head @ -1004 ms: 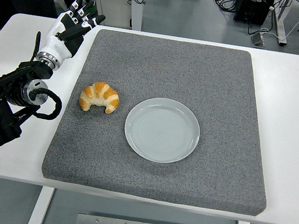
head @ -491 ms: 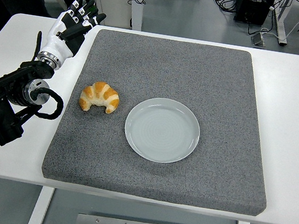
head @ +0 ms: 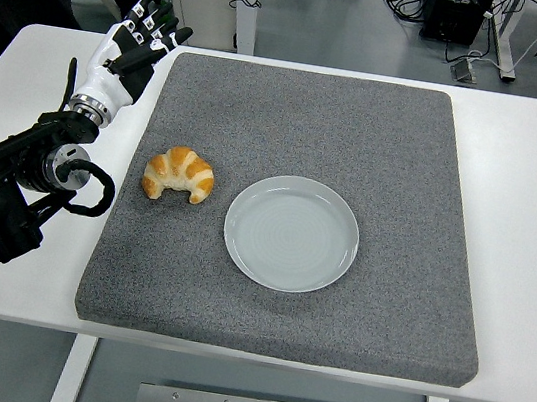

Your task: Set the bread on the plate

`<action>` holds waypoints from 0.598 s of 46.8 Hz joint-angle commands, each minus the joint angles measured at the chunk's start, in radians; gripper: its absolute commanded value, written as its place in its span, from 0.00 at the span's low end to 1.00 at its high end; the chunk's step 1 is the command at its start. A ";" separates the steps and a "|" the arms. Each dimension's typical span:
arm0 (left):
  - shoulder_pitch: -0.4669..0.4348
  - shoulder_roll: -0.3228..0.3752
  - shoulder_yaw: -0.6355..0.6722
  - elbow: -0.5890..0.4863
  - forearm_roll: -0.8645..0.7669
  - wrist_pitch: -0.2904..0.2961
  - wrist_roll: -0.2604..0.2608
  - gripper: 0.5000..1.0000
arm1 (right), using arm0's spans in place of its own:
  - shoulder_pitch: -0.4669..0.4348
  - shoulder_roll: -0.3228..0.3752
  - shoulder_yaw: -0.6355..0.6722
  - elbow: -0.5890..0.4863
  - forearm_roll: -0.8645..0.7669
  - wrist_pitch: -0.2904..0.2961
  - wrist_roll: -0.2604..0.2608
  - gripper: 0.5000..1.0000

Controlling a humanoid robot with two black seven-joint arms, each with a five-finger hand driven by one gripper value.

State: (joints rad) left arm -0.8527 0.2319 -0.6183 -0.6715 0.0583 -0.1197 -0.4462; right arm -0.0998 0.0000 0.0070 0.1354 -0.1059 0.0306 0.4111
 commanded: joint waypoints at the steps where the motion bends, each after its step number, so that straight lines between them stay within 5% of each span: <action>1: 0.000 0.000 0.000 0.000 0.000 0.000 0.000 0.94 | 0.000 0.000 0.001 0.001 0.000 0.000 0.000 1.00; 28: -0.009 -0.009 -0.006 0.000 -0.012 0.023 0.003 0.94 | 0.000 0.000 -0.001 0.003 0.000 0.000 0.000 1.00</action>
State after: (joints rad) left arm -0.8616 0.2280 -0.6217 -0.6719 0.0461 -0.0965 -0.4404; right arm -0.0997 0.0000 0.0066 0.1391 -0.1059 0.0309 0.4111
